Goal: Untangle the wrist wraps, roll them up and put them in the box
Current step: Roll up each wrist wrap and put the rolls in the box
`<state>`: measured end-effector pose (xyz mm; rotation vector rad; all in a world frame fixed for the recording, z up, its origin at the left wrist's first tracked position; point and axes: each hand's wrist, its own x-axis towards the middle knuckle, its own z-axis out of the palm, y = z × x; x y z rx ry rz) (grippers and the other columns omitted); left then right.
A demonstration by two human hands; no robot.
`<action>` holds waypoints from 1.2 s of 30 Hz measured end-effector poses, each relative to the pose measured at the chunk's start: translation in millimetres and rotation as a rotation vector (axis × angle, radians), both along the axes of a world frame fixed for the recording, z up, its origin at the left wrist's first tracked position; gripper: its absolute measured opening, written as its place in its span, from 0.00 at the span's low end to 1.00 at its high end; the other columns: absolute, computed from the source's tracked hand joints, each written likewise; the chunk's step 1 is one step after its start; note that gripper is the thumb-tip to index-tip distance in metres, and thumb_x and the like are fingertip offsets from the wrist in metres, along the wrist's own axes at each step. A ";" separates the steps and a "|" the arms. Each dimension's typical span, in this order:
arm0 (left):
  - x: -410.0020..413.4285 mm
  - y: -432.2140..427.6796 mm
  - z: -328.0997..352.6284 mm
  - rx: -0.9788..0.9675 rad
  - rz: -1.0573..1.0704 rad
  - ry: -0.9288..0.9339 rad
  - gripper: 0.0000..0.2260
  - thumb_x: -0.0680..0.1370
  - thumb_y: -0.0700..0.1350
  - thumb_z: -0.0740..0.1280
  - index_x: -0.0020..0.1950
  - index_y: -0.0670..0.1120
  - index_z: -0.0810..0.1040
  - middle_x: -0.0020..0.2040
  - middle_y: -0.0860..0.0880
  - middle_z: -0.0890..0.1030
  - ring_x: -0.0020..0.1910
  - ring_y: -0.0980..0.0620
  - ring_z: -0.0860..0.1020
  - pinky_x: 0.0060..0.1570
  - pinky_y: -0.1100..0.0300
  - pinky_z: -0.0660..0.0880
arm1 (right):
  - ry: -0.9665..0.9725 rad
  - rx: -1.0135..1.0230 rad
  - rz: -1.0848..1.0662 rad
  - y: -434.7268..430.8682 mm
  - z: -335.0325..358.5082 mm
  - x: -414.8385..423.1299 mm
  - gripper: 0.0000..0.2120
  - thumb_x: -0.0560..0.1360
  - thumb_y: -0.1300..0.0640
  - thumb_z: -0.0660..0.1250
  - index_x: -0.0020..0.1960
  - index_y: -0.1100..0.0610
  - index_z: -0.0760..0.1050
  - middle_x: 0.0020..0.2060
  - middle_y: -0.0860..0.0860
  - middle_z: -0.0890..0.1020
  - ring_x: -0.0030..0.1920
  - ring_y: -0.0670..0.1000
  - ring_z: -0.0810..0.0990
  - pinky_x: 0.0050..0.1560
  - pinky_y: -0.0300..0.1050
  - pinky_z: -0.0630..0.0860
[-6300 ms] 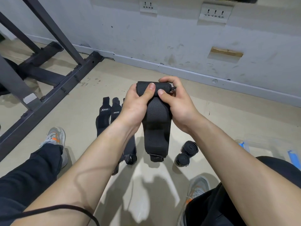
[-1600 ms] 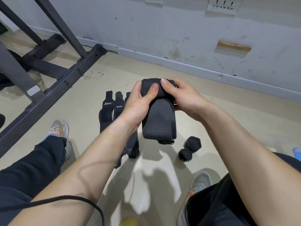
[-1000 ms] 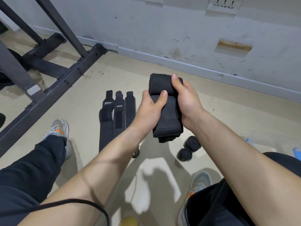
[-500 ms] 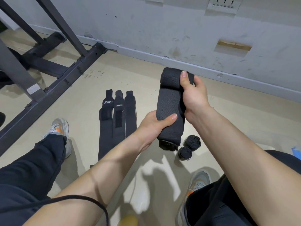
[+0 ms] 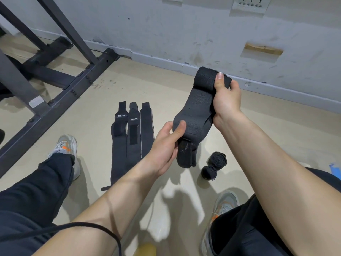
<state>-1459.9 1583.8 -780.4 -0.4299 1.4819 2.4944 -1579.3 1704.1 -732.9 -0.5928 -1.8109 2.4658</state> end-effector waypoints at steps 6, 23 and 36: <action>6.6 -3.8 -10.7 -0.020 -0.064 0.047 0.16 0.78 0.42 0.71 0.64 0.37 0.78 0.56 0.41 0.84 0.53 0.46 0.82 0.59 0.53 0.79 | -0.010 0.000 -0.053 8.2 -3.0 -8.7 0.14 0.76 0.41 0.68 0.51 0.51 0.76 0.54 0.55 0.85 0.57 0.59 0.84 0.57 0.63 0.82; 4.9 -6.4 -31.9 -0.385 -0.108 -0.260 0.25 0.71 0.53 0.80 0.62 0.42 0.78 0.50 0.43 0.88 0.52 0.41 0.86 0.55 0.46 0.80 | 0.035 -0.021 0.115 4.3 2.2 -5.4 0.35 0.67 0.32 0.75 0.64 0.54 0.73 0.68 0.54 0.78 0.66 0.55 0.80 0.66 0.62 0.77; -39.9 -31.1 26.1 -0.399 0.012 0.156 0.33 0.72 0.51 0.78 0.72 0.42 0.71 0.60 0.49 0.85 0.61 0.53 0.83 0.61 0.59 0.78 | 0.157 -0.036 0.509 -9.1 15.8 16.9 0.06 0.84 0.55 0.64 0.55 0.58 0.75 0.45 0.54 0.83 0.46 0.53 0.83 0.52 0.54 0.81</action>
